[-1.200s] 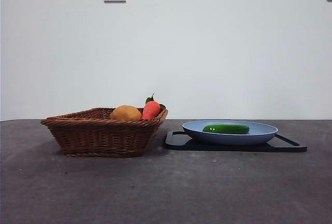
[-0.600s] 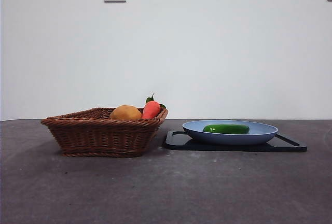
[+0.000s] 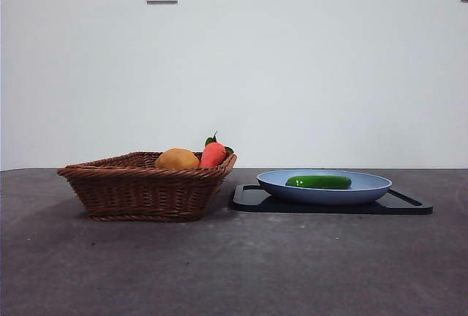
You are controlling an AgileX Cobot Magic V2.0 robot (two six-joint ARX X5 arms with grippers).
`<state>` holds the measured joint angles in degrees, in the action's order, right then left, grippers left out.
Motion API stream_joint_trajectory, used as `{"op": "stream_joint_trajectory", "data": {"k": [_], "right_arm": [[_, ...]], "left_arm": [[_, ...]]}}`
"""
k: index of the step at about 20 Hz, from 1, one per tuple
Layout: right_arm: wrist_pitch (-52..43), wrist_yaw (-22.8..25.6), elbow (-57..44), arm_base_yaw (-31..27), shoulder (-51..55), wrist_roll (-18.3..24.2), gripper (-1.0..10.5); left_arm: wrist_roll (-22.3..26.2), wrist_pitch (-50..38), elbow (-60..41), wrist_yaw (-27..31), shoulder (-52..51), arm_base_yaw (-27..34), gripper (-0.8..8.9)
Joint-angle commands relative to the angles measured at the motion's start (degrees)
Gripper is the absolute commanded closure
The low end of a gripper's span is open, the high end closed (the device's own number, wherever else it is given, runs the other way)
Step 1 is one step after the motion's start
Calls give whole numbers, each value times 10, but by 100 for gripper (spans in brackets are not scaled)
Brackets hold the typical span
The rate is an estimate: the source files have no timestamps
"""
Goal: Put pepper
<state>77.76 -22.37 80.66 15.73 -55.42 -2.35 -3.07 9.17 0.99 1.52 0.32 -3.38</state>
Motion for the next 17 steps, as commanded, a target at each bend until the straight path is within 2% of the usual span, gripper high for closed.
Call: {"op": "stream_joint_trajectory", "data": {"k": [1, 3, 5, 7, 8, 10, 14, 17], "right_arm": [[8, 0, 9, 2, -4, -1, 936], [-14, 14, 9, -9, 2, 50, 936], [-81, 17, 6, -43, 30, 57, 936], [-181, -5, -25, -73, 81, 42, 936], [-230, -17, -54, -84, 110, 38, 936], [-318, -12, -136, -104, 174, 38, 936], [-522, -9, -349, -120, 294, 39, 936], [-607, 13, -449, -120, 344, 33, 936]], "left_arm": [[-3, -6, -6, -2, -2, 1, 805], [-3, -6, -6, -2, -2, 1, 805], [-3, -6, -6, -2, -2, 1, 805], [-3, -6, -6, -2, -2, 1, 805], [-3, -6, -6, -2, -2, 1, 805], [-4, -6, -6, -2, -2, 1, 805], [-4, -6, -6, -2, -2, 1, 805], [-3, -6, -6, -2, -2, 1, 806]]}}
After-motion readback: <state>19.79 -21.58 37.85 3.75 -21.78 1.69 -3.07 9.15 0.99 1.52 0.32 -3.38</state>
